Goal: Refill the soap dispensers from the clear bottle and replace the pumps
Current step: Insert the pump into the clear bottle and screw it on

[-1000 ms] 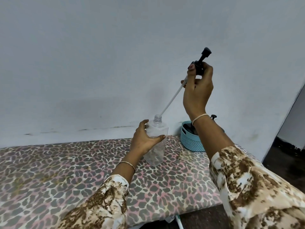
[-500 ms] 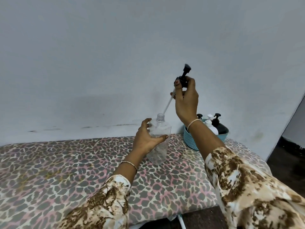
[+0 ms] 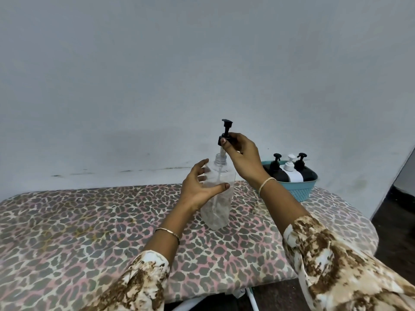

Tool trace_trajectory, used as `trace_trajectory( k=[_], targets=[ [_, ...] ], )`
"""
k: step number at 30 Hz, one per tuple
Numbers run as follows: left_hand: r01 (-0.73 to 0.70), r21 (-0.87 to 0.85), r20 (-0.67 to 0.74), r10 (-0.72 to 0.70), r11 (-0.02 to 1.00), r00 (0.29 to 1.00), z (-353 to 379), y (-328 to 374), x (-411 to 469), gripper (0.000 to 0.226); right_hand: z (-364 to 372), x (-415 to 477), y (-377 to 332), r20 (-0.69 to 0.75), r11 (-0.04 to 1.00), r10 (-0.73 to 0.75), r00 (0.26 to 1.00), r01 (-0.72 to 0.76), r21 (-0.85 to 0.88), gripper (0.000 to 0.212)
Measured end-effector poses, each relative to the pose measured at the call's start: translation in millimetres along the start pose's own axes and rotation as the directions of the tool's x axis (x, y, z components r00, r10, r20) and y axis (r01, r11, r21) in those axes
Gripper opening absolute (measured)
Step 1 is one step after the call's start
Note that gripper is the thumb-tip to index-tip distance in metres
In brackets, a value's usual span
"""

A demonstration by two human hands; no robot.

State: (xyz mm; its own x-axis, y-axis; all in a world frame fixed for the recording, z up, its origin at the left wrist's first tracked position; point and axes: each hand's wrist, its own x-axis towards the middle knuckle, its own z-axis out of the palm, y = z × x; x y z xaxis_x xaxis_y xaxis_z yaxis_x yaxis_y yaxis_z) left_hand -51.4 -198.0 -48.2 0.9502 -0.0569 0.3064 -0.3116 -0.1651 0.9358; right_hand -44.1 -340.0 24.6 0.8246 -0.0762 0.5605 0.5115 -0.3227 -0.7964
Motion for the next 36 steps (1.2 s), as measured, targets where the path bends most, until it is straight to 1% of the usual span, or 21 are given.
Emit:
trace_trajectory(
  k=[4,9,14,19,22,26,29,33,36],
  targets=[
    [-0.011,-0.029,0.027,0.011,1.0,1.0,-13.4,-0.5,-12.4,0.089,5.3,-14.6,2.7,0.065,0.998,0.027,0.998,-0.03,0.047,0.034],
    [-0.028,-0.04,0.06,0.03,0.999,0.998,-21.1,-0.5,-21.0,0.087,14.1,-26.8,6.3,0.094,0.995,0.042,0.995,-0.05,0.084,0.032],
    [-0.005,-0.047,0.081,0.009,0.999,0.997,-22.5,-7.3,-22.8,0.082,19.5,-37.5,12.5,0.134,0.993,0.062,0.989,-0.074,0.086,0.032],
    [-0.045,-0.019,0.038,0.045,0.999,0.998,-13.7,-6.0,-26.6,0.088,22.5,-40.7,14.1,0.117,0.993,0.076,0.99,-0.085,0.08,0.029],
    [-0.066,-0.02,-0.012,0.066,0.998,0.998,-5.1,-7.5,-28.2,0.087,24.1,-41.2,13.1,0.111,0.99,0.087,0.99,-0.098,0.1,0.027],
    [-0.07,0.045,-0.052,0.072,0.997,0.996,-3.3,-9.7,-31.0,0.087,22.2,-40.7,10.1,0.166,0.983,0.095,0.982,-0.119,0.141,0.027],
    [-0.072,0.047,-0.045,0.074,0.996,0.996,-4.1,-10.2,-32.6,0.087,18.8,-40.6,8.4,0.21,0.983,0.087,0.974,-0.118,0.141,0.027],
    [-0.077,0.049,-0.045,0.079,0.996,0.996,-3.2,-12.6,-35.2,0.089,18.9,-42.0,7.1,0.143,0.984,0.084,0.986,-0.104,0.143,0.023],
    [-0.064,0.04,-0.05,0.066,0.997,0.997,-2.8,-12.8,-36.1,0.089,23.7,-46.7,4.6,0.068,0.992,0.076,0.995,-0.083,0.095,0.036]
  ],
)
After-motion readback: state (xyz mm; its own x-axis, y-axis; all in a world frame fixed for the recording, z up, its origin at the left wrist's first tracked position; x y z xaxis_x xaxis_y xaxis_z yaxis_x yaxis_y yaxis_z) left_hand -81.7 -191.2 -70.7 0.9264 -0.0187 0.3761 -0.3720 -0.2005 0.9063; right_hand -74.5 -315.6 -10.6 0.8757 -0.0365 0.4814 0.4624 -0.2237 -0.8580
